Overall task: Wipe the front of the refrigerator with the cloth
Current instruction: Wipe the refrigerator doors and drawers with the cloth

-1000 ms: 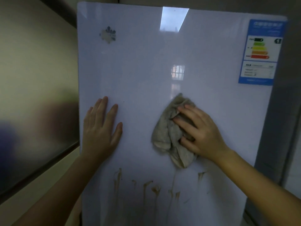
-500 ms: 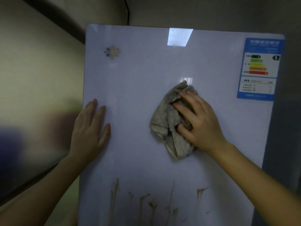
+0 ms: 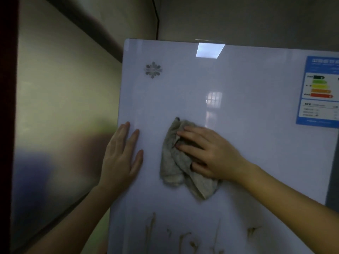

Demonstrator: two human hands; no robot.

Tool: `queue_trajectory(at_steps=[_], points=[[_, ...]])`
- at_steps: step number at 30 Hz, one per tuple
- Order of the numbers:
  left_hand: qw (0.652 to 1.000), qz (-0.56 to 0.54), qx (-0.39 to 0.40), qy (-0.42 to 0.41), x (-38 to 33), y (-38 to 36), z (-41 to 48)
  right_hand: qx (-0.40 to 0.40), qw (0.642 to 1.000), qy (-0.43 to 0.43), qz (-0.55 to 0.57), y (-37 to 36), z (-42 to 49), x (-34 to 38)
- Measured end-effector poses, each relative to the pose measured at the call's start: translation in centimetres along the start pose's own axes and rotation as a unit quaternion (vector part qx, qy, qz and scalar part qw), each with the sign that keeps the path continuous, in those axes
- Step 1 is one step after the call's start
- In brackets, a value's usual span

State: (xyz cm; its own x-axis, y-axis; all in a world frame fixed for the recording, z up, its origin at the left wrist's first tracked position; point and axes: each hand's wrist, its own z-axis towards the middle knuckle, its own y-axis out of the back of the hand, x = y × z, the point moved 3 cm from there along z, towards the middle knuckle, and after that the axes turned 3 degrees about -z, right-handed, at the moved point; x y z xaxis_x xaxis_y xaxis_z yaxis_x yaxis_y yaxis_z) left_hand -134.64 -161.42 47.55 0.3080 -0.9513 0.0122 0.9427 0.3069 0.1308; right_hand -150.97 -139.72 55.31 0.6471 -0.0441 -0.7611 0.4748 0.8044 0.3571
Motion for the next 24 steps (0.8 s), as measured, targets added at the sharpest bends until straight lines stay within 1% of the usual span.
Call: queue_trajectory(at_steps=[4,7,9,13,15,17,20,24], points=[[1.0,-0.027,-0.006,0.002,0.0,-0.2,-0.2,-0.038,0.995,-0.087,-0.028,1.6,3.3,-2.8],[0.999,-0.04,-0.017,0.006,-0.4,-0.3,-0.2,-0.041,0.991,-0.128,-0.02,1.4,4.6,-2.3],[0.999,-0.045,-0.019,0.009,-0.4,-0.4,-0.3,-0.025,0.993,-0.113,-0.014,0.4,4.9,-0.5],[0.999,-0.042,-0.016,-0.008,-0.1,-0.3,-0.3,0.03,0.999,-0.014,0.004,-2.1,2.7,3.4],[0.999,-0.042,-0.018,-0.006,-0.1,-0.3,-0.3,0.045,0.999,0.007,0.004,-2.3,1.2,3.8],[0.999,-0.043,-0.02,-0.004,-0.2,-0.4,-0.4,0.047,0.999,0.003,-0.006,-1.7,0.6,3.1],[0.999,-0.042,-0.026,0.001,-0.3,-0.4,-0.4,0.026,0.999,-0.027,-0.031,0.2,1.0,0.2],[0.999,-0.037,-0.025,0.013,-0.6,-0.6,-0.5,-0.029,0.991,-0.117,-0.062,2.9,3.9,-5.0]])
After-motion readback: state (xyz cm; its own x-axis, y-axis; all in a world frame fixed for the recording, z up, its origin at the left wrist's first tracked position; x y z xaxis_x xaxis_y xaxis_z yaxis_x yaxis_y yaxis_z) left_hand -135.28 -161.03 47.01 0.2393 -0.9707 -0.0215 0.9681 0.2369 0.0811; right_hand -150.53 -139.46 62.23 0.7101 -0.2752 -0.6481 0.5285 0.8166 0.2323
